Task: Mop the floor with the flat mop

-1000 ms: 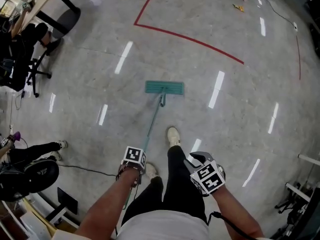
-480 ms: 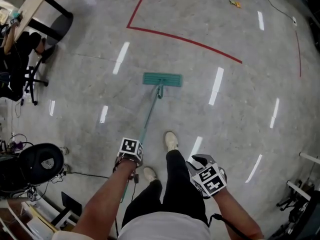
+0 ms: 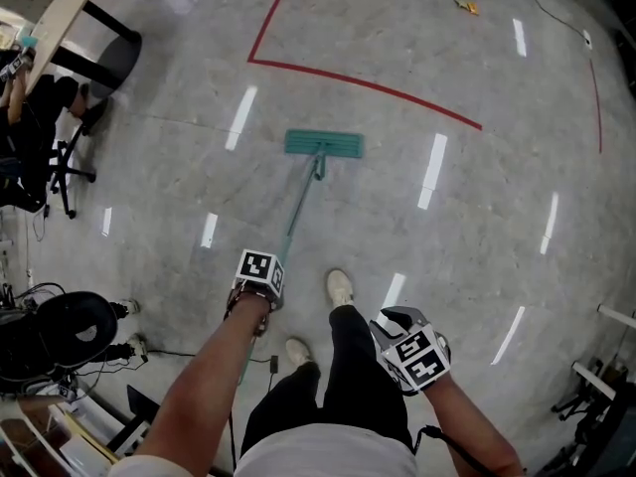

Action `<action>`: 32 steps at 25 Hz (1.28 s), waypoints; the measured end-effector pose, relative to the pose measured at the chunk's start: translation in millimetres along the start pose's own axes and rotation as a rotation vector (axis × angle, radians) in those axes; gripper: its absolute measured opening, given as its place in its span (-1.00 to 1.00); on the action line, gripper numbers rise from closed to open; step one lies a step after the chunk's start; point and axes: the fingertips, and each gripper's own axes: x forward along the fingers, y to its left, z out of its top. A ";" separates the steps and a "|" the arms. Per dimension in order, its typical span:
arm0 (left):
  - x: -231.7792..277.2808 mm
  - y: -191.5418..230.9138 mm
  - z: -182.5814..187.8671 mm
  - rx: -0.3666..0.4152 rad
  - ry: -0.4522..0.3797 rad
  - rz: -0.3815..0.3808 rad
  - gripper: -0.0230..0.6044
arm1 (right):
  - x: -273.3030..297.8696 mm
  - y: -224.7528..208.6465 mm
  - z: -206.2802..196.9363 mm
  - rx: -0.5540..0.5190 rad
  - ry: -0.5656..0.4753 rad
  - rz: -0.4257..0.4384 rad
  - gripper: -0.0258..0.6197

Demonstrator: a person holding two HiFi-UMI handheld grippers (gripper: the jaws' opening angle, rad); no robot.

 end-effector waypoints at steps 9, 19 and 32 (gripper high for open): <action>-18.4 -5.5 62.7 0.006 -0.009 0.013 -0.78 | -5.1 -19.7 -1.6 0.035 0.004 -0.006 -0.54; -41.3 2.5 136.6 0.020 -0.023 0.027 -0.79 | -5.0 -27.5 -10.1 0.079 0.017 -0.035 -0.54; -42.6 19.5 78.8 0.034 -0.090 0.007 -0.79 | -1.8 -3.0 -18.4 0.010 -0.001 -0.042 -0.54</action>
